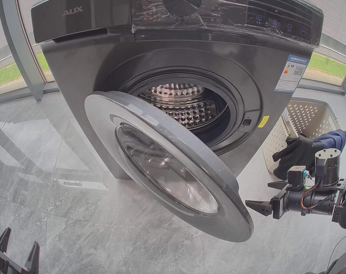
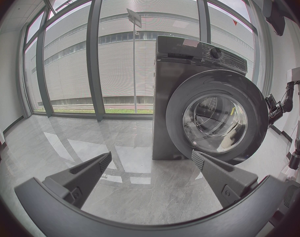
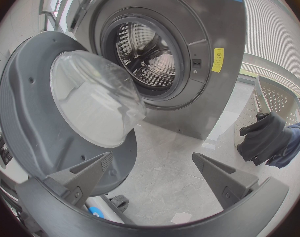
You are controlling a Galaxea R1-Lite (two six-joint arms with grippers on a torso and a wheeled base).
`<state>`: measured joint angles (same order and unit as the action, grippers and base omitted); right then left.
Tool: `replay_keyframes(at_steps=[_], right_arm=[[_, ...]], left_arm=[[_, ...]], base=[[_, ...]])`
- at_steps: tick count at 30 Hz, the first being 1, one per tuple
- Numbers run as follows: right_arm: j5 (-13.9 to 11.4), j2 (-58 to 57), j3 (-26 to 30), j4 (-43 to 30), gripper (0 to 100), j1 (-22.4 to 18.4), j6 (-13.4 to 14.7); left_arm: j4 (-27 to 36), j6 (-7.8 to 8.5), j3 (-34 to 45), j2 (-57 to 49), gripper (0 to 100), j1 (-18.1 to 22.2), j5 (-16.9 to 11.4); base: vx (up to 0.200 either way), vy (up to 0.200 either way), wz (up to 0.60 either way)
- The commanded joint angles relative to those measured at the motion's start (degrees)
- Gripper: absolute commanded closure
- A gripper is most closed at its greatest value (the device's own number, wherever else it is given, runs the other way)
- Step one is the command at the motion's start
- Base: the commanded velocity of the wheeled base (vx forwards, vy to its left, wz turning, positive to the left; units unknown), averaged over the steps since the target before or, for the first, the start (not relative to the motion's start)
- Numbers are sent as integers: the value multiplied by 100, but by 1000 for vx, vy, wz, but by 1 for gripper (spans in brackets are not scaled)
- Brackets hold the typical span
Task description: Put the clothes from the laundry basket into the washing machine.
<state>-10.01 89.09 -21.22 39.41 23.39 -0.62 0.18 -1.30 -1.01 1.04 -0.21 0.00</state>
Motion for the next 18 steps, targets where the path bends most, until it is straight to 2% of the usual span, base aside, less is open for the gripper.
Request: replay_keyframes(at_steps=[1,2,3,7,10,15,18], right_arm=[[34,205,-128,-4,0,122,45],[34,205,-128,-4,0,122,45],[34,197,-75,-4,0,420,80],[16,144,13,-4,0,728,97],[-19,109,22,5,0,965,229],[25,21,13,5,0,904,247],[104,65,-119,5,0,631,264]], left_arm=[[-1,-10,84,-42,0,3,0],[-1,-10,84,-42,0,3,0],[-1,-10,84,-51,0,3,0],[-1,-1,84,-51,0,3,0],[-1,-1,84,-42,0,3,0],[-1,-10,84,-51,0,3,0],[-1,-1,84,-51,0,3,0]], base=[[-200,0,0],[-200,0,0],[0,0,0],[0,0,0],[0,0,0],[0,0,0],[0,0,0]])
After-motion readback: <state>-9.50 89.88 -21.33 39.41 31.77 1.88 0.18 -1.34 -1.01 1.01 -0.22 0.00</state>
